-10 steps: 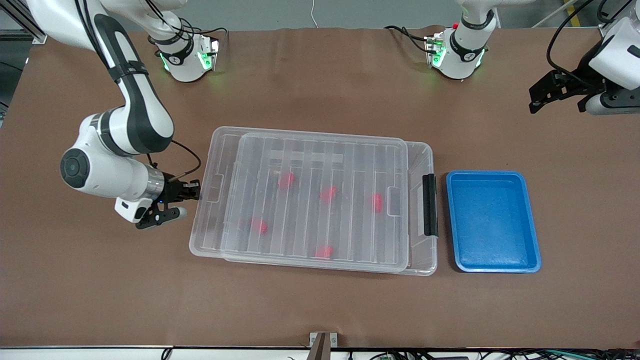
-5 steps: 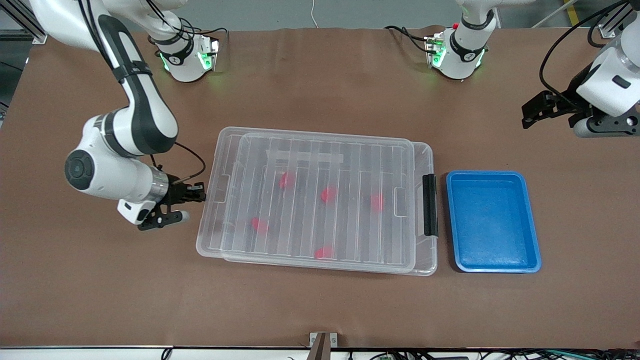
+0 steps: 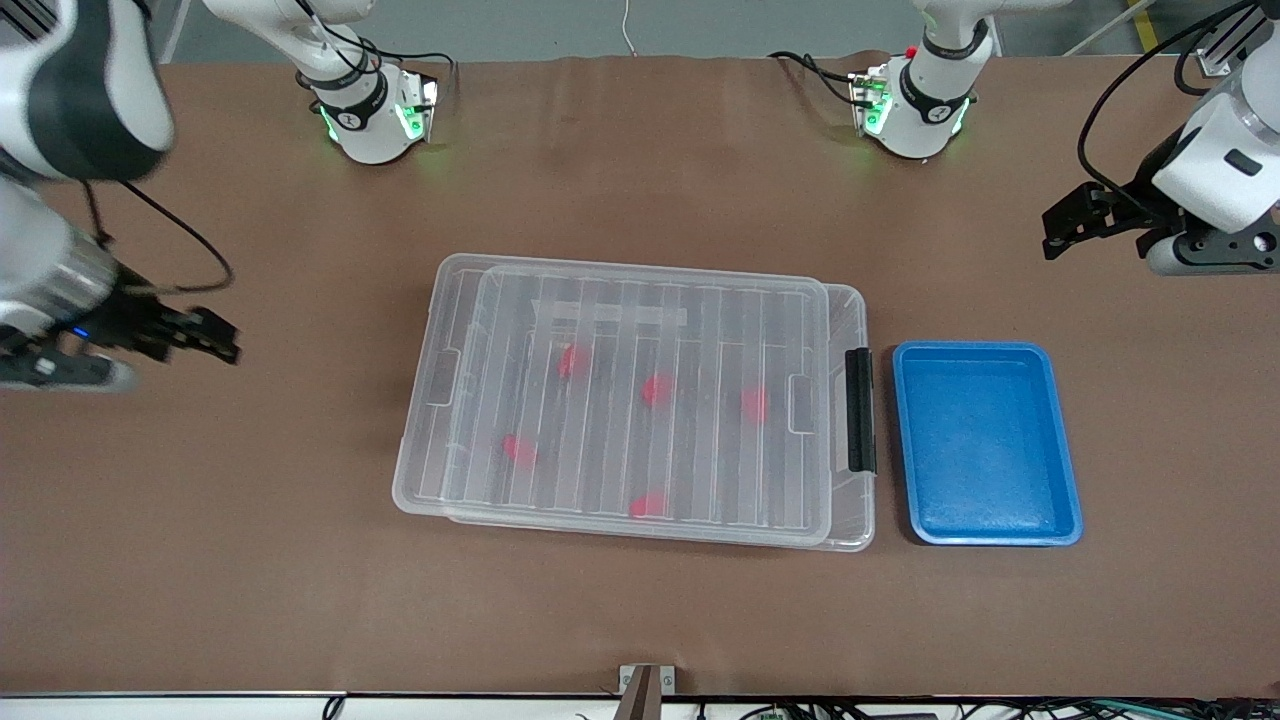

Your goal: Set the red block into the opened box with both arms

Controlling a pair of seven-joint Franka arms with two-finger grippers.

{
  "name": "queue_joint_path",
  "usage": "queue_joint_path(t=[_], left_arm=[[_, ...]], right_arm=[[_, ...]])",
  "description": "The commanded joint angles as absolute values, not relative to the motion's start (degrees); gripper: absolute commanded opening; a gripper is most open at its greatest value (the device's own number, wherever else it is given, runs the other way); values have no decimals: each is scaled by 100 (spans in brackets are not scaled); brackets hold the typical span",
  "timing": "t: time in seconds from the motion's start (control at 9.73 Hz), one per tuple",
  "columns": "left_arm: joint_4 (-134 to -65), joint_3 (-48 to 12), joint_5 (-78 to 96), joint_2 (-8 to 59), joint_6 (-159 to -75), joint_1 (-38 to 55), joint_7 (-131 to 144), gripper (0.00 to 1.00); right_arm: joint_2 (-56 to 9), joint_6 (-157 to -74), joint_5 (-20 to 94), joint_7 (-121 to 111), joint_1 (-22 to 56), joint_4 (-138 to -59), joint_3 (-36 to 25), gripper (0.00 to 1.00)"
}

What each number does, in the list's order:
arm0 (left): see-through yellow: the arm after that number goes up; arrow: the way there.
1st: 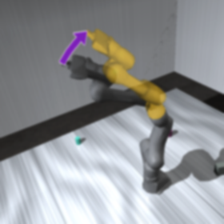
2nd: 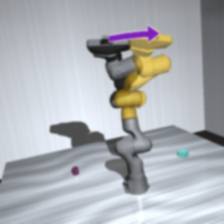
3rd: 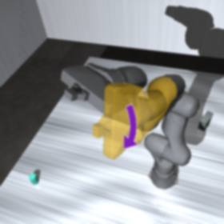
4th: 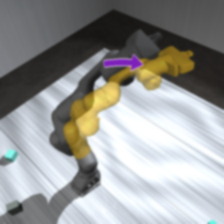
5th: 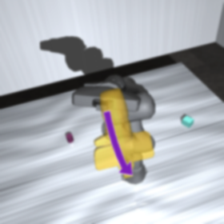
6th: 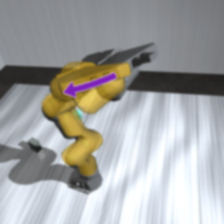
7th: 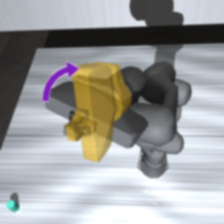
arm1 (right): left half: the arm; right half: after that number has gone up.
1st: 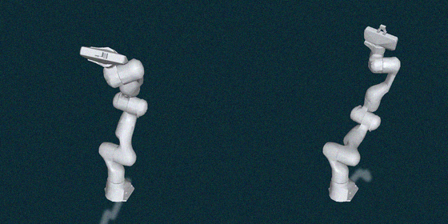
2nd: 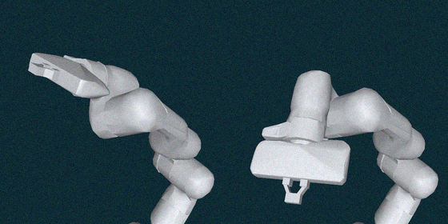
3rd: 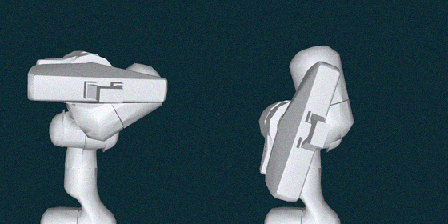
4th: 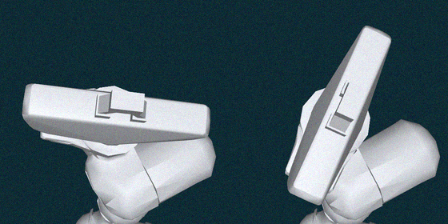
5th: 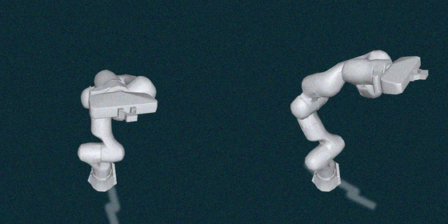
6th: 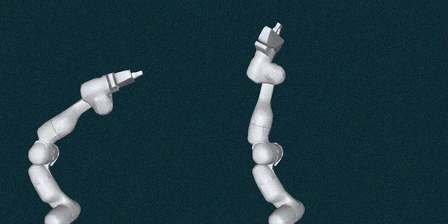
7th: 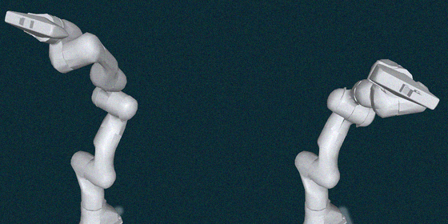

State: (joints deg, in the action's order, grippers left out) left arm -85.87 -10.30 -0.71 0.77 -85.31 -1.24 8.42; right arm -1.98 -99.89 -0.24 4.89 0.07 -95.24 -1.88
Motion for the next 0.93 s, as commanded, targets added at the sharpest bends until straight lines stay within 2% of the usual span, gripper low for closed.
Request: queue_joint_path(t=[0.0,0.1,0.31,0.82], left_arm=[[-8710,-1020,0,105,-8613,-132,738,100],[-8710,-1020,0,105,-8648,-132,738,100],[-8710,-1028,-17,114,-8692,-106,738,100],[-8666,-1063,-79,114,-8684,-105,756,100]], right_arm=[[26,-8744,-132,606,-26,-8889,-334,100],[44,-8293,-132,554,-35,-8529,-343,100],[-104,-8095,-185,554,-166,-8009,-351,100],[-167,-8446,-97,580,-272,-8376,-351,100]])
